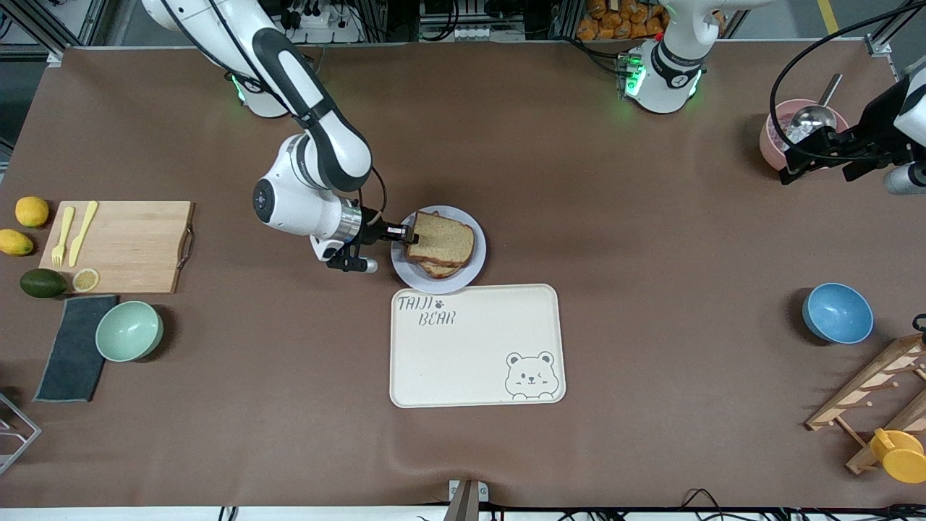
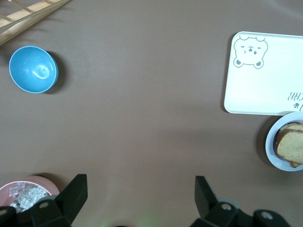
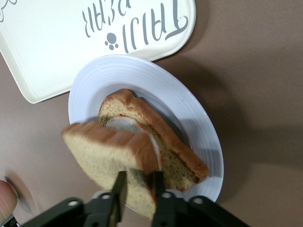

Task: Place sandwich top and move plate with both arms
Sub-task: 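Lower the bread slice onto the egg and open the right gripper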

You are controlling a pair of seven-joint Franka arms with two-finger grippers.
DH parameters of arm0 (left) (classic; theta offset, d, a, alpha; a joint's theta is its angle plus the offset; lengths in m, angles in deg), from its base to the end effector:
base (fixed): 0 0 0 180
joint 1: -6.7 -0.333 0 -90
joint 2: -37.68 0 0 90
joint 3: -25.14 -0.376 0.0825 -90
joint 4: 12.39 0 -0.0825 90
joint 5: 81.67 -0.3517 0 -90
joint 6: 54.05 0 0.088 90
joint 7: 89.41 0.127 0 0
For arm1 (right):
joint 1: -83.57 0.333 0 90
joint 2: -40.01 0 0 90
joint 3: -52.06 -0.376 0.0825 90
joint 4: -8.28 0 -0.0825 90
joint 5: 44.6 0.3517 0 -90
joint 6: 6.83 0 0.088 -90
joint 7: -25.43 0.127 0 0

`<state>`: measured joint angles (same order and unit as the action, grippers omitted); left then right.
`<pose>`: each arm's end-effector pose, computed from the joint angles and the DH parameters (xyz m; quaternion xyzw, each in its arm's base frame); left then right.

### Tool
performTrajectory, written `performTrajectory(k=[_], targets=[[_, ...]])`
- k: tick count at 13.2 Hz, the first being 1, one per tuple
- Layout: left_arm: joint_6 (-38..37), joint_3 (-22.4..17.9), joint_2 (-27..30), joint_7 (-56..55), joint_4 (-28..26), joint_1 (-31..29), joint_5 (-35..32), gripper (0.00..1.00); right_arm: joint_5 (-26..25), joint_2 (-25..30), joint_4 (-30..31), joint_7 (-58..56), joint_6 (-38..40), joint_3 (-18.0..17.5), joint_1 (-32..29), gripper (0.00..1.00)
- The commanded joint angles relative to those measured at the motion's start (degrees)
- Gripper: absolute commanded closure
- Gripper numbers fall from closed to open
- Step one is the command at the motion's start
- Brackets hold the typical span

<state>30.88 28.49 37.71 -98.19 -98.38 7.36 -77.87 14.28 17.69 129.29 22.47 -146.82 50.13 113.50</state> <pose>0.5111 -0.0448 0.6878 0.9987 0.0390 -0.0126 0.0318 0.4878 0.3164 0.2891 -0.9439 0.1090 0.1040 0.2939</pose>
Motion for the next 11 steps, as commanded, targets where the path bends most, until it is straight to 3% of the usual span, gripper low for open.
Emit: performTrajectory(k=[1,3,5,8,9,11], targets=[[-0.73,0.17,-0.03,-0.62,-0.05,-0.22,-0.11,0.00,1.24,2.11,1.34,1.99,0.15,0.17,0.30,0.52],[-0.73,0.34,-0.91,-0.79,-0.06,-0.04,-0.11,0.00,1.24,2.11,1.08,2.26,0.15,0.17,0.13,0.46],[-0.73,0.52,-1.00,-0.88,0.03,0.31,-0.11,0.00,1.24,2.19,0.72,2.70,0.24,0.35,0.13,0.23],[-0.73,0.52,-1.00,-0.97,-0.06,0.48,-0.11,0.00,1.15,2.63,-0.06,3.49,0.24,0.44,-1.10,0.21],[-0.73,0.60,-1.35,-0.88,0.03,0.31,-0.11,0.00,1.06,3.07,-0.33,3.58,0.41,0.52,-2.06,0.12],[-0.56,0.60,-1.79,-1.05,0.21,0.66,-0.11,0.00,0.80,3.60,-1.12,3.58,0.68,0.52,-2.68,0.15]])
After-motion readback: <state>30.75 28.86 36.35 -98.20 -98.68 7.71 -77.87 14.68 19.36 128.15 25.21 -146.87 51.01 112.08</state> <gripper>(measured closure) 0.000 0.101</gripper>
